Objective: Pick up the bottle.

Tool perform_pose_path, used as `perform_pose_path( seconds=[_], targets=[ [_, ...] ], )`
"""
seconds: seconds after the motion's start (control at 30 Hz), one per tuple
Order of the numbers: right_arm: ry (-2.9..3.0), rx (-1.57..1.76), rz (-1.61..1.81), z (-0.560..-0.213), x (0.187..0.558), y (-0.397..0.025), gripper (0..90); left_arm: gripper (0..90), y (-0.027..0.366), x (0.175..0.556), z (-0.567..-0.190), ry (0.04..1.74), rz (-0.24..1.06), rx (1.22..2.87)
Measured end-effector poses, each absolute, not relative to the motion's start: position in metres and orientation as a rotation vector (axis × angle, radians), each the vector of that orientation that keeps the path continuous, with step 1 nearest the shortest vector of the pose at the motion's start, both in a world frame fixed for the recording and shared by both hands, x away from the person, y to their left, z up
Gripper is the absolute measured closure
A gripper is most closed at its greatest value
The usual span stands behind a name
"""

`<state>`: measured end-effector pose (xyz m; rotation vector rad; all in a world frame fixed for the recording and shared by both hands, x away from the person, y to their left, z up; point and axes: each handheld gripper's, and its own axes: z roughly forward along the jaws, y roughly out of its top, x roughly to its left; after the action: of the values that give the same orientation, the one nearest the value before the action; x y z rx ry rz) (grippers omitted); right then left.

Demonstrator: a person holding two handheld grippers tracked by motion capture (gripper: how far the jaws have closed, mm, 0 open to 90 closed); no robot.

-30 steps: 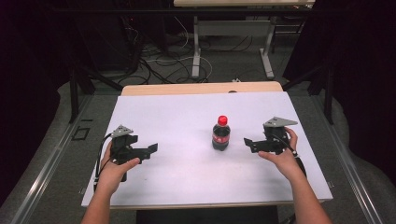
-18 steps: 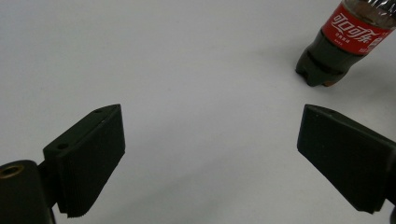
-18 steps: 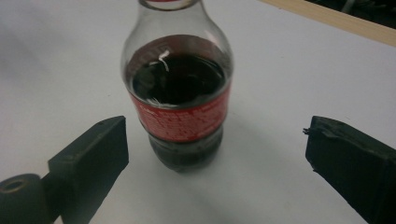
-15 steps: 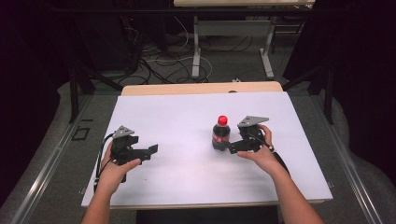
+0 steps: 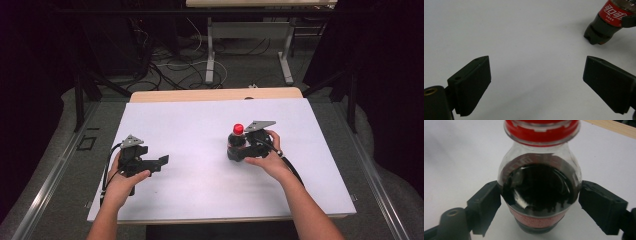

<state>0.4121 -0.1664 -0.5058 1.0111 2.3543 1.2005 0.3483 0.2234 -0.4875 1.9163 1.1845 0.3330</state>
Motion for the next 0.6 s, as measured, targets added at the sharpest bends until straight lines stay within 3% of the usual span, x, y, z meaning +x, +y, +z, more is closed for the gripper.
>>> perform_pose_path(
  seconds=[0.1, 0.6],
  targets=[
    [2.365, 0.984, 1.181, -0.5046, 0.4122, -0.1643, 27.4, 8.1, 0.2233, 0.3484, -0.4879, 1.187, 0.329, 1.919],
    [2.379, 0.966, 1.193, -0.5060, 0.4158, -0.1638, 27.7, 8.0, 0.2238, 0.3494, -0.4900, 1.195, 0.347, 1.907]
  ],
)
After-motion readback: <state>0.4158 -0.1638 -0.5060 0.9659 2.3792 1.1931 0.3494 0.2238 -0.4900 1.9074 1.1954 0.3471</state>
